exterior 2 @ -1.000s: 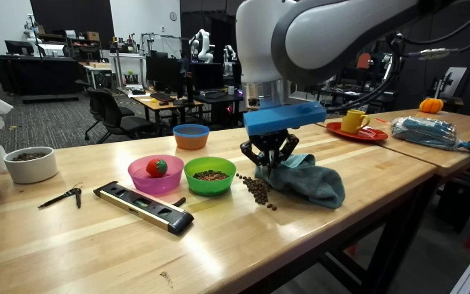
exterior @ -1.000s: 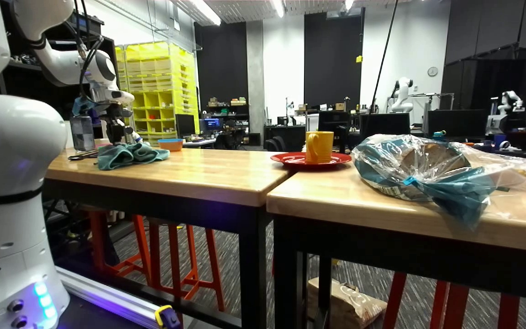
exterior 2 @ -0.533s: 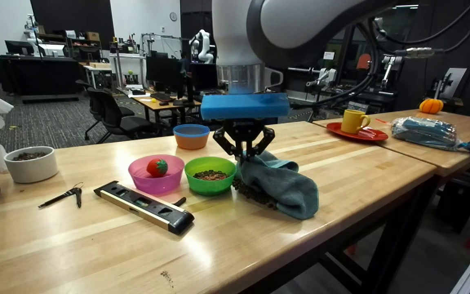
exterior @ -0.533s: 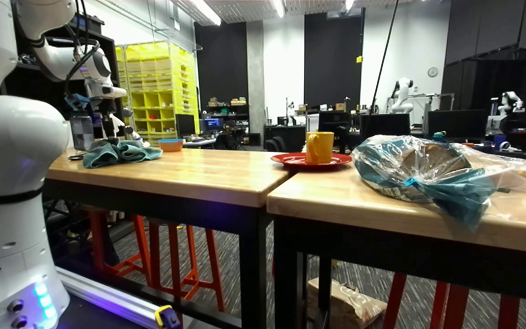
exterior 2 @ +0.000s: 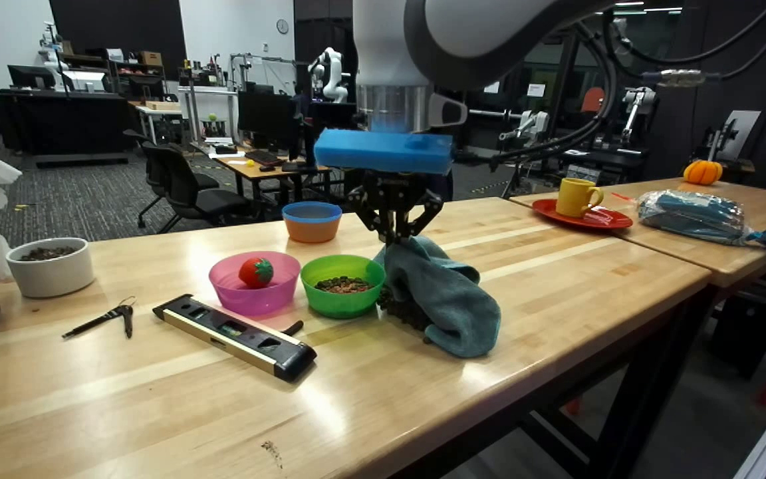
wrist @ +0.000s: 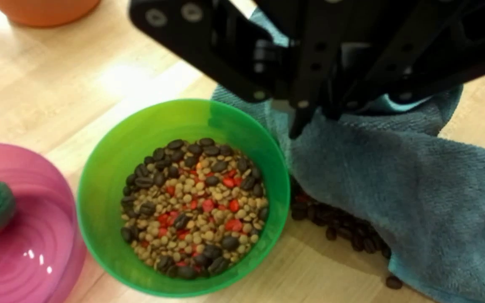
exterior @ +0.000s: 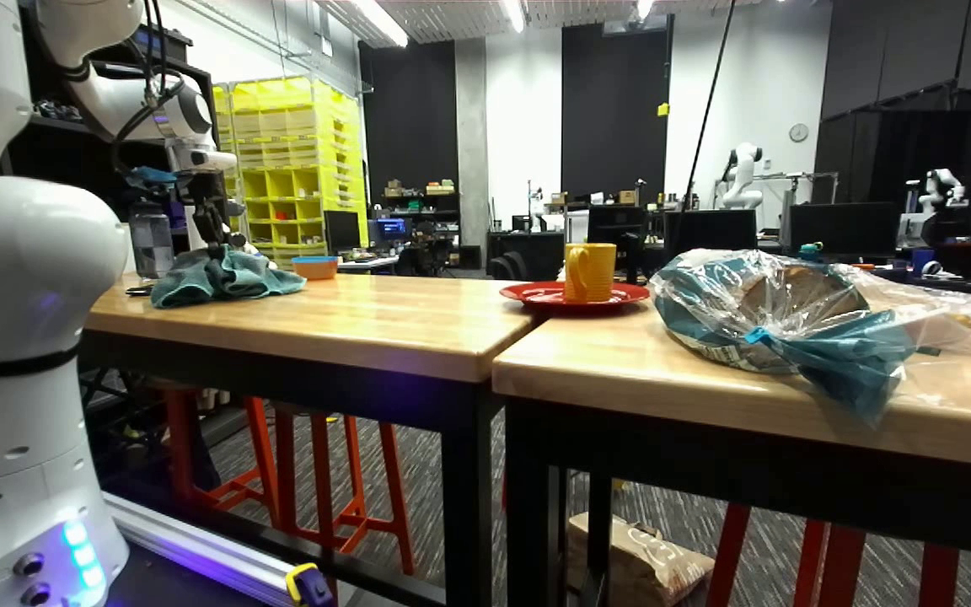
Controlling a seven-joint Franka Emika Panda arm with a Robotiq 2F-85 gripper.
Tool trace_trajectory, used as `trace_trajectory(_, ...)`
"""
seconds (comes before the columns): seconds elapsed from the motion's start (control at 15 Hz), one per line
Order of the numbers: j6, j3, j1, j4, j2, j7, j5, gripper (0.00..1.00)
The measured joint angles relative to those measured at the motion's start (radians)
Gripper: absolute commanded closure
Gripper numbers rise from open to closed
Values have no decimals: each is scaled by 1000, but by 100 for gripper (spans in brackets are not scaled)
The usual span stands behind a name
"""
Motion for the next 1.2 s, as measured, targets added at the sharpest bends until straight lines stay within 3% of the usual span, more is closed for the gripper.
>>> trace_trajectory(0.53, -151, -25, -18, -52, -123, -19, -28, 98)
trace_trajectory(1.2, -220, -26, -77, -87, -285, -135, -115, 98)
